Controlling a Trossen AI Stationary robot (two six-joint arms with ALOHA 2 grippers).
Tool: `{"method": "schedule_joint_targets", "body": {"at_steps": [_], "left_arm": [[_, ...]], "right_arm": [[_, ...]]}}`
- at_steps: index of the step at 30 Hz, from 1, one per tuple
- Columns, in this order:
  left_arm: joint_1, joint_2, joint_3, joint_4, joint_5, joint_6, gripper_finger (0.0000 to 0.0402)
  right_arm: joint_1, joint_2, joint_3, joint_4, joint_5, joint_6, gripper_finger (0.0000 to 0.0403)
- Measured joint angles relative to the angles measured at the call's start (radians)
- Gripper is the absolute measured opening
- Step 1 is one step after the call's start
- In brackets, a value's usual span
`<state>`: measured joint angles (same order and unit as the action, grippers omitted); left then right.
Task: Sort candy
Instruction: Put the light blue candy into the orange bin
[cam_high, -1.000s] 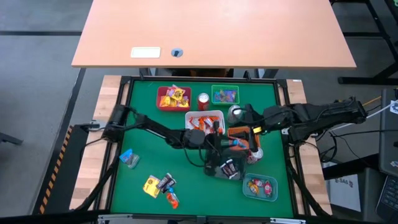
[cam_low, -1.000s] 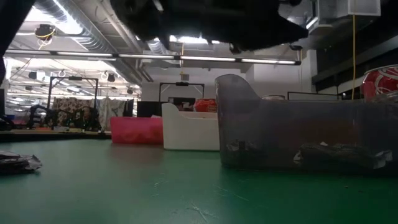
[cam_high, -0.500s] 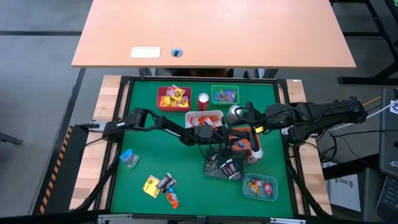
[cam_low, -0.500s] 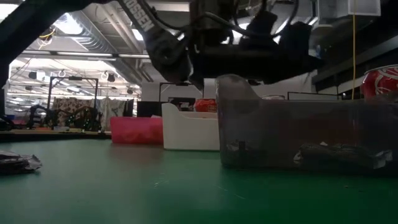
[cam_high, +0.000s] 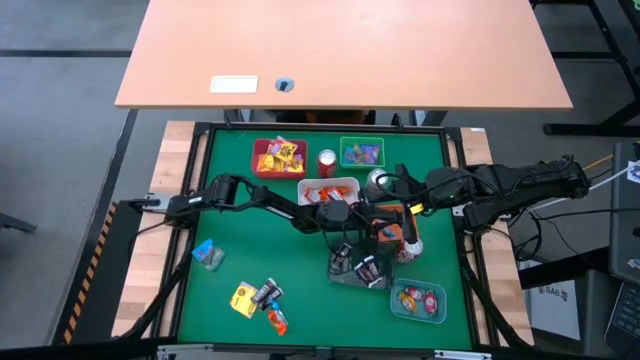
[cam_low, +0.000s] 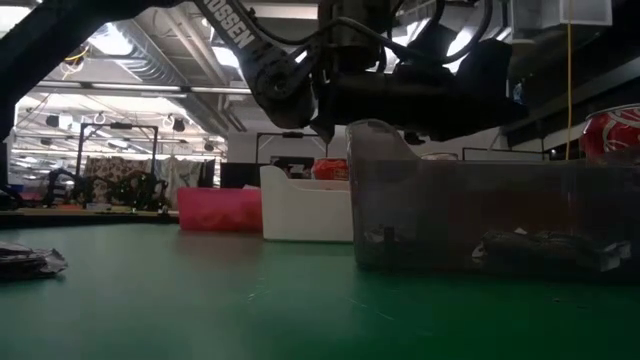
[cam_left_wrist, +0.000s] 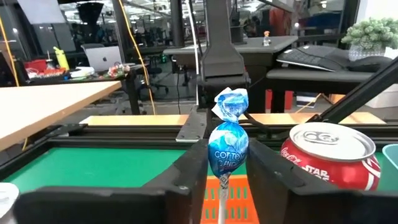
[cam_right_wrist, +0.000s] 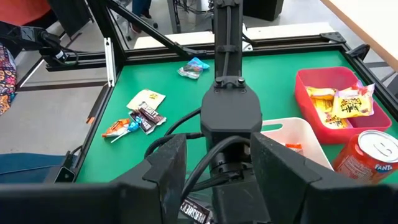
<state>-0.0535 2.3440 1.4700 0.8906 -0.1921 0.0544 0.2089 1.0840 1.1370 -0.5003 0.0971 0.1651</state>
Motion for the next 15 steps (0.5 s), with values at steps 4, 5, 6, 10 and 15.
{"method": "schedule_joint_targets", "body": {"at_steps": [4,5,6,10,15], "left_arm": [[0.001,0.0,0.0,0.0,0.0,0.0,0.0132],[0.001,0.0,0.0,0.0,0.0,0.0,0.0141],[0.001,0.0,0.0,0.0,0.0,0.0,0.0149],[-0.002,0.0,0.0,0.0,0.0,-0.001,0.0168],[-0.011,0.0,0.0,0.0,0.0,0.0,0.0171]], "right_arm": [[0.0,0.0,0.0,0.0,0.0,0.0,0.0179],[0.0,0.0,0.0,0.0,0.0,0.0,0.0179],[0.0,0.0,0.0,0.0,0.0,0.0,0.0179],[0.0,0.0,0.0,0.0,0.0,0.001,0.0179],[0.0,0.0,0.0,0.0,0.0,0.001,0.0179]]}}
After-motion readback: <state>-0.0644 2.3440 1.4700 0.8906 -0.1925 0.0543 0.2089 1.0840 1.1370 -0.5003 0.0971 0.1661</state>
